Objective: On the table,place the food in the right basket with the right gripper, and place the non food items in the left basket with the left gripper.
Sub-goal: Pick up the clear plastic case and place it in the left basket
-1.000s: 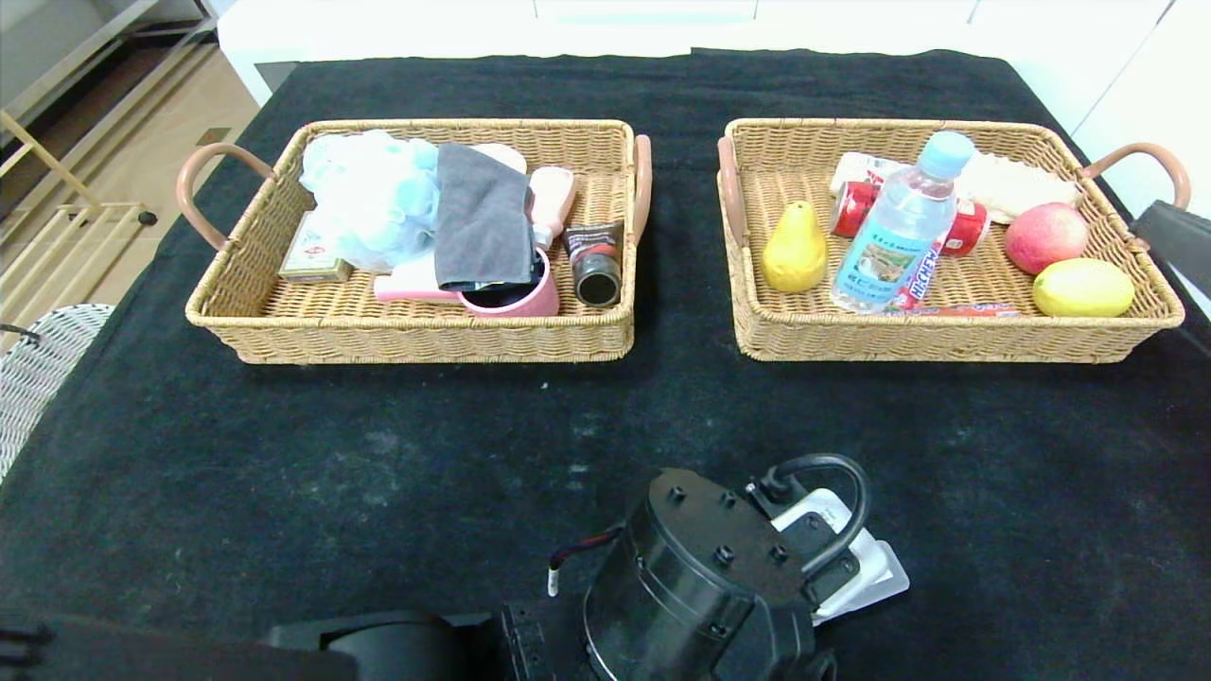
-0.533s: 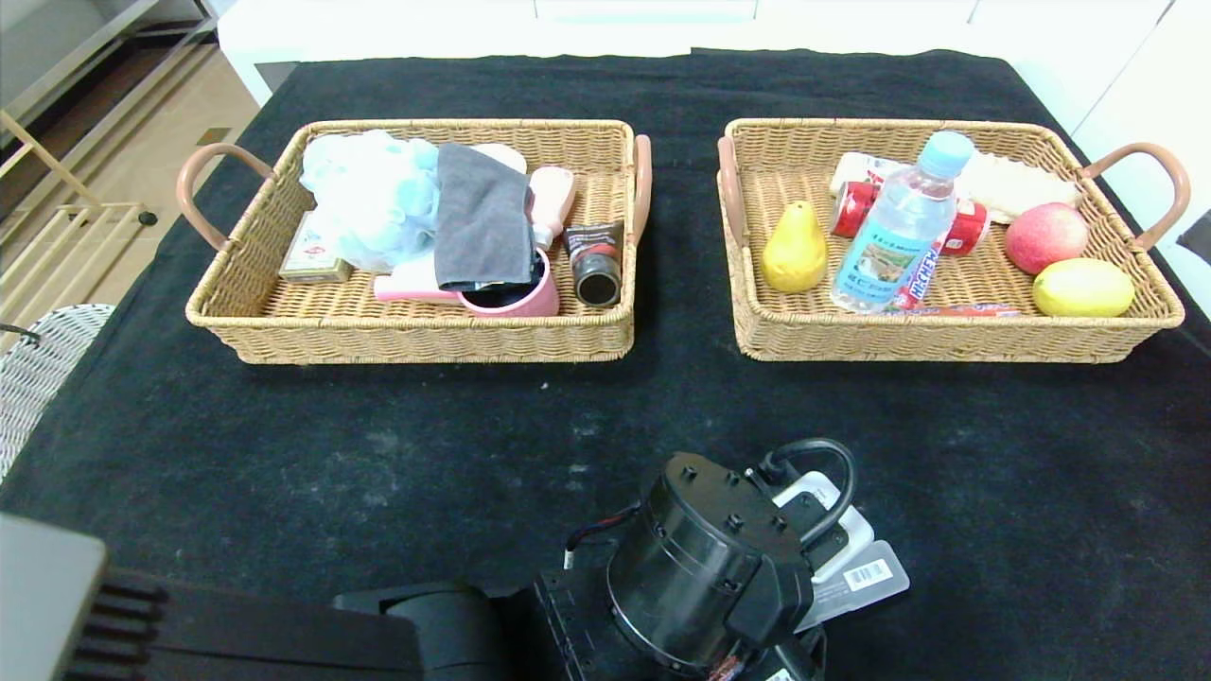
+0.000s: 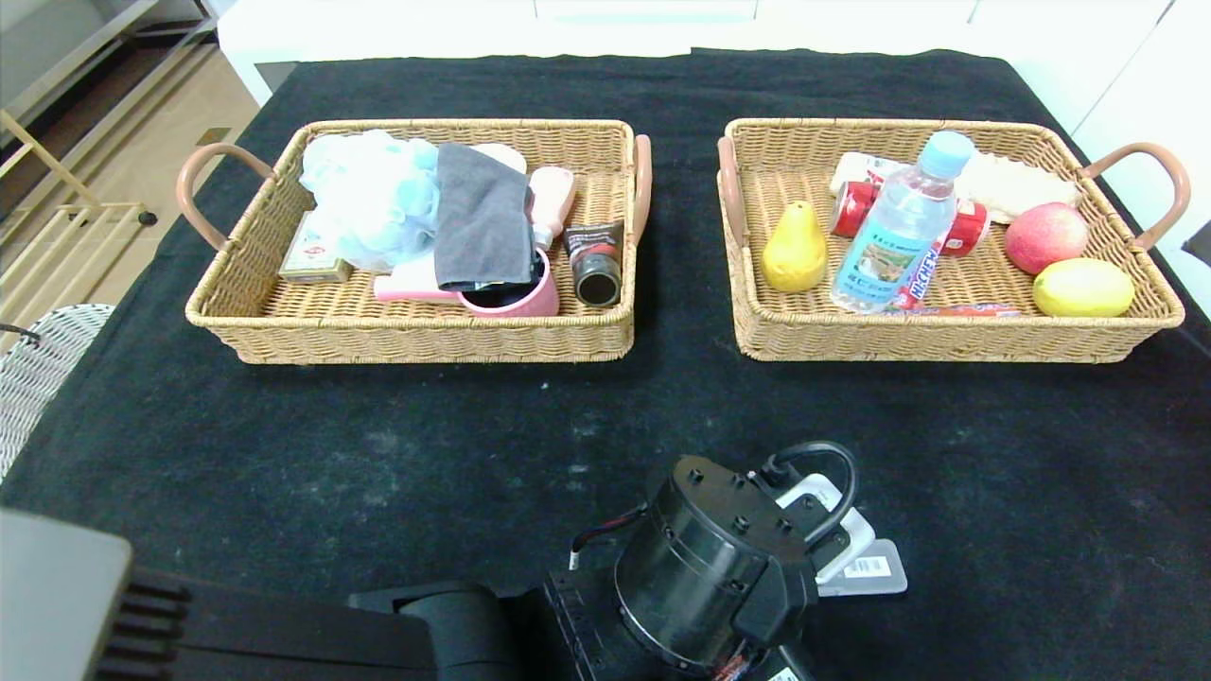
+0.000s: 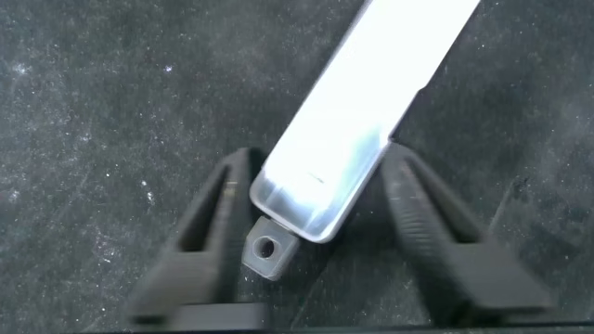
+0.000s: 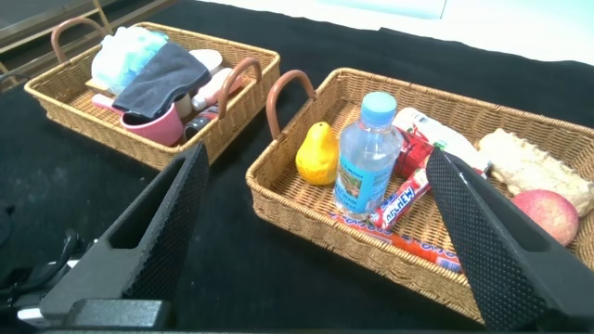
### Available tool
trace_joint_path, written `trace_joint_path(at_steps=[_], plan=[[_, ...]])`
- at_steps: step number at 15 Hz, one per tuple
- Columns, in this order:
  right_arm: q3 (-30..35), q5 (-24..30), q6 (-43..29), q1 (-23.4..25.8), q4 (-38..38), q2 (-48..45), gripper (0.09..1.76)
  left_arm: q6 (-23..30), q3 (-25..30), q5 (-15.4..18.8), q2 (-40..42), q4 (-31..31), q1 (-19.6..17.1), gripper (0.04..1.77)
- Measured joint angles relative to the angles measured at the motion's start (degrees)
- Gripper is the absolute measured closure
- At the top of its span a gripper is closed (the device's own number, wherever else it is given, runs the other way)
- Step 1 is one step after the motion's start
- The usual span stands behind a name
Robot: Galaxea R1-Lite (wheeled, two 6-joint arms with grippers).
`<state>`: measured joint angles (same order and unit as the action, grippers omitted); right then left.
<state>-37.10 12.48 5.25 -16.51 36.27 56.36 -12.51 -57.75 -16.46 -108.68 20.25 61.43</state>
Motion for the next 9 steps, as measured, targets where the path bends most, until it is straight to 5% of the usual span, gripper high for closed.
trace_joint_path(at_steps=[3,9], plan=[[0.2,0.1,0.0,-0.1,0.0,0.1,0.14,0.1,0.3,0.1,-0.1,0.1,0.0,1.15],[0.3,0.2,0.0,-0.2,0.0,0.6,0.14,0.5,0.5,0.1,-0.1,0.1,0.1,1.15]])
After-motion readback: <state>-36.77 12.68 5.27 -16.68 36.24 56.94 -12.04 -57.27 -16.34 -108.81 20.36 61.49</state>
